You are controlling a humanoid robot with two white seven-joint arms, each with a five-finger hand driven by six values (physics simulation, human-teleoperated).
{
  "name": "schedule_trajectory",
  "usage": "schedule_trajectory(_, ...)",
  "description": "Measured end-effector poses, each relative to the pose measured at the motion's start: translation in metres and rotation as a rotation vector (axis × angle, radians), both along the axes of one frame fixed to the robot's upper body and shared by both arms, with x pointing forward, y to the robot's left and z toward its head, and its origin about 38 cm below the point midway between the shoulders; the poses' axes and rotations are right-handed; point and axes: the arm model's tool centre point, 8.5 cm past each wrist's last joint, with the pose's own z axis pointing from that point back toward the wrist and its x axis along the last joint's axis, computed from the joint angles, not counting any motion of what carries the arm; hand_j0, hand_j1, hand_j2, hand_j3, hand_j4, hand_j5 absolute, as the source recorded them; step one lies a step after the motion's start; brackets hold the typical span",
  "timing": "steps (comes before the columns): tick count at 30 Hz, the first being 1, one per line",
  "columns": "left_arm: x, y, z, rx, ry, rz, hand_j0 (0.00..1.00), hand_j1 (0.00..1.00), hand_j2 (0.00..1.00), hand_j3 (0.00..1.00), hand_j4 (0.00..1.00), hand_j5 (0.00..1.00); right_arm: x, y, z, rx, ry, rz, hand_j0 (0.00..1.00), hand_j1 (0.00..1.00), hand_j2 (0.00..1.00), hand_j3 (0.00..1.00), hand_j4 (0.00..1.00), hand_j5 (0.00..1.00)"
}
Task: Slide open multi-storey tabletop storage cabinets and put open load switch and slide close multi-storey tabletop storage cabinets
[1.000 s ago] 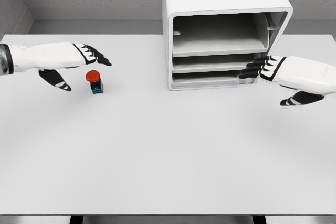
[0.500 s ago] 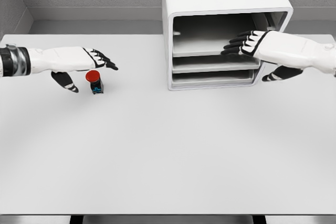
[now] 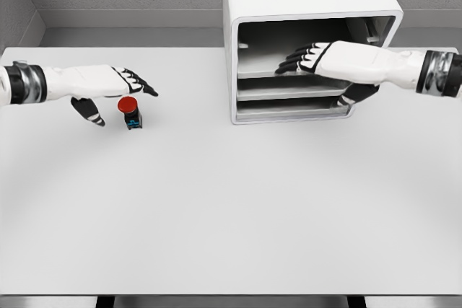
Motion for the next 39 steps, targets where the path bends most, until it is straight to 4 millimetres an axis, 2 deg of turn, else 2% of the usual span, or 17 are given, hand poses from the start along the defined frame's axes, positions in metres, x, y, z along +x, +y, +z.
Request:
schedule_trajectory(2, 0.007, 0.000, 0.002, 0.003, -0.007, 0.013, 1.00, 1.00, 1.00, 1.00, 1.00, 1.00, 0.007, -0.004, -0.002, 0.006, 0.011, -0.025, 1.00, 1.00, 1.00, 1.00, 1.00, 1.00)
schedule_trajectory(5, 0.012, -0.004, -0.006, 0.014, 0.003, 0.021, 0.97, 0.97, 0.97, 0.97, 0.97, 0.97, 0.012, -0.005, -0.010, 0.010, 0.033, -0.037, 1.00, 1.00, 1.00, 1.00, 1.00, 1.00)
schedule_trajectory(9, 0.014, -0.010, -0.012, 0.024, 0.007, 0.017, 0.96, 0.96, 0.96, 0.96, 0.96, 0.96, 0.016, 0.001, -0.014, -0.010, 0.050, -0.037, 1.00, 1.00, 1.00, 1.00, 1.00, 1.00)
schedule_trajectory(15, 0.015, -0.015, -0.015, 0.028, 0.009, 0.011, 0.95, 0.95, 0.95, 0.95, 0.95, 0.95, 0.027, 0.000, -0.019, -0.009, 0.073, -0.074, 1.00, 1.00, 1.00, 1.00, 1.00, 1.00)
schedule_trajectory(19, 0.015, -0.015, -0.016, 0.029, 0.009, 0.011, 0.77, 0.77, 0.77, 0.77, 0.77, 0.77, 0.036, -0.002, -0.019, 0.000, 0.088, -0.110, 1.00, 1.00, 1.00, 1.00, 1.00, 1.00)
schedule_trajectory(25, 0.014, -0.013, -0.016, 0.031, 0.010, 0.013, 0.73, 0.73, 0.73, 0.73, 0.73, 0.73, 0.043, 0.004, -0.024, -0.011, 0.109, -0.139, 1.00, 1.00, 1.00, 1.00, 1.00, 1.00)
schedule_trajectory(29, 0.013, -0.013, -0.016, 0.031, 0.009, 0.011, 0.63, 0.63, 0.63, 0.63, 0.63, 0.63, 0.041, 0.005, -0.028, -0.041, 0.110, -0.130, 1.00, 1.00, 1.00, 1.00, 1.00, 1.00)
schedule_trajectory(31, 0.013, -0.013, -0.016, 0.031, 0.010, 0.010, 0.56, 0.56, 0.56, 0.56, 0.56, 0.56, 0.037, 0.004, -0.026, -0.055, 0.098, -0.117, 1.00, 1.00, 1.00, 1.00, 1.00, 1.00)
schedule_trajectory(39, 0.012, -0.014, -0.015, 0.030, 0.009, 0.007, 0.41, 0.41, 0.41, 0.41, 0.41, 0.41, 0.019, 0.003, -0.013, -0.087, 0.048, -0.056, 1.00, 1.00, 1.00, 1.00, 1.00, 1.00)
